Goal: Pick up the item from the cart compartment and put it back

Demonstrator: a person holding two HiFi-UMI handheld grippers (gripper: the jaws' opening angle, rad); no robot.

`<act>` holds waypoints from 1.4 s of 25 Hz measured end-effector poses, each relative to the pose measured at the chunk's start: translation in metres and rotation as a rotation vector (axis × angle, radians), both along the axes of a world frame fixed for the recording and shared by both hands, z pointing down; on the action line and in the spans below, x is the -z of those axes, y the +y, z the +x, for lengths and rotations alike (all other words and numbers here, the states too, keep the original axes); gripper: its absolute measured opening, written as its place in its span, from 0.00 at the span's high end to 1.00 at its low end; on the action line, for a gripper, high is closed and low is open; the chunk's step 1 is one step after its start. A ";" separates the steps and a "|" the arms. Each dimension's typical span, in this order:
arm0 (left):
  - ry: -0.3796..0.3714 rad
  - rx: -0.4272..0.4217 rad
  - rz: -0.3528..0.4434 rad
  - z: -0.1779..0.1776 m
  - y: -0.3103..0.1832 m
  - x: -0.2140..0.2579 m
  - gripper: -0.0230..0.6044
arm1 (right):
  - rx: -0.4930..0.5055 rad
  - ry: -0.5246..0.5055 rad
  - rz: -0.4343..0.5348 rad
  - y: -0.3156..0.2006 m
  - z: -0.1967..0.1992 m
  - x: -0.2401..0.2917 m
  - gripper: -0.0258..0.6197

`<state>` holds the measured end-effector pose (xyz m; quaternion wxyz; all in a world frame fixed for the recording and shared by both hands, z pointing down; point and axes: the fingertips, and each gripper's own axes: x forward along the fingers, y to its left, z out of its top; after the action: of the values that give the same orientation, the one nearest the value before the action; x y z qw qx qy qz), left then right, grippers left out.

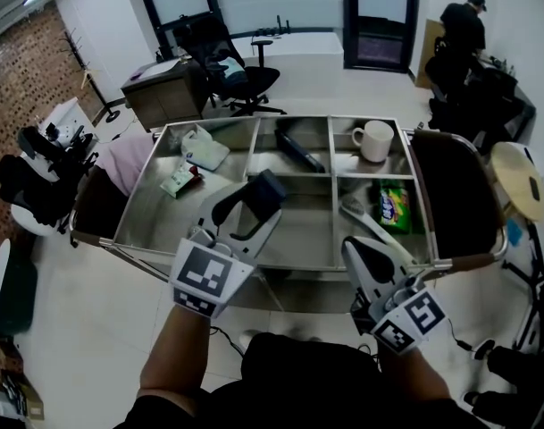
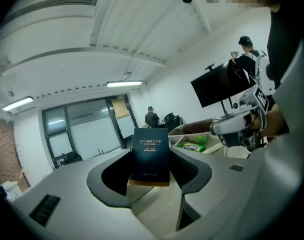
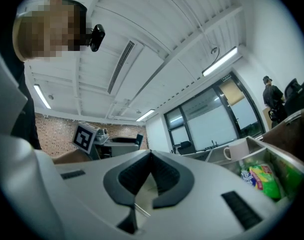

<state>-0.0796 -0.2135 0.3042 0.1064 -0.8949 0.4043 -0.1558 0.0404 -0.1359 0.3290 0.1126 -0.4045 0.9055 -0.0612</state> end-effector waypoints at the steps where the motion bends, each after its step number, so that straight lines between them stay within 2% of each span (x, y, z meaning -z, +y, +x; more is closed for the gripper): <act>1: -0.032 -0.003 -0.023 0.002 -0.007 -0.005 0.59 | -0.003 -0.001 0.001 0.000 0.001 0.000 0.94; 6: -0.183 -0.032 -0.117 0.015 -0.030 -0.024 0.59 | -0.021 -0.005 -0.010 0.000 0.008 -0.001 0.93; 13: -0.321 -0.067 -0.213 0.032 -0.051 -0.051 0.59 | -0.033 -0.012 -0.012 0.000 0.014 -0.001 0.94; 17: -0.486 -0.116 -0.263 0.049 -0.067 -0.077 0.59 | -0.028 -0.014 -0.020 -0.002 0.011 -0.002 0.94; 21: -0.595 -0.148 -0.302 0.058 -0.077 -0.096 0.60 | -0.028 -0.012 -0.032 -0.001 0.012 -0.004 0.94; 28: -0.711 -0.187 -0.361 0.066 -0.089 -0.123 0.59 | -0.040 -0.016 -0.033 -0.002 0.016 -0.002 0.94; 32: -0.754 -0.206 -0.408 0.064 -0.090 -0.139 0.59 | -0.044 -0.012 -0.031 -0.004 0.017 -0.003 0.94; 35: -0.761 -0.216 -0.416 0.064 -0.090 -0.144 0.58 | -0.044 -0.009 -0.029 -0.005 0.017 -0.003 0.94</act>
<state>-0.0156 -0.3031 0.4483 0.0810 -0.8134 0.2005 -0.5399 0.0570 -0.1411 0.3319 0.1121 -0.4255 0.8950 -0.0735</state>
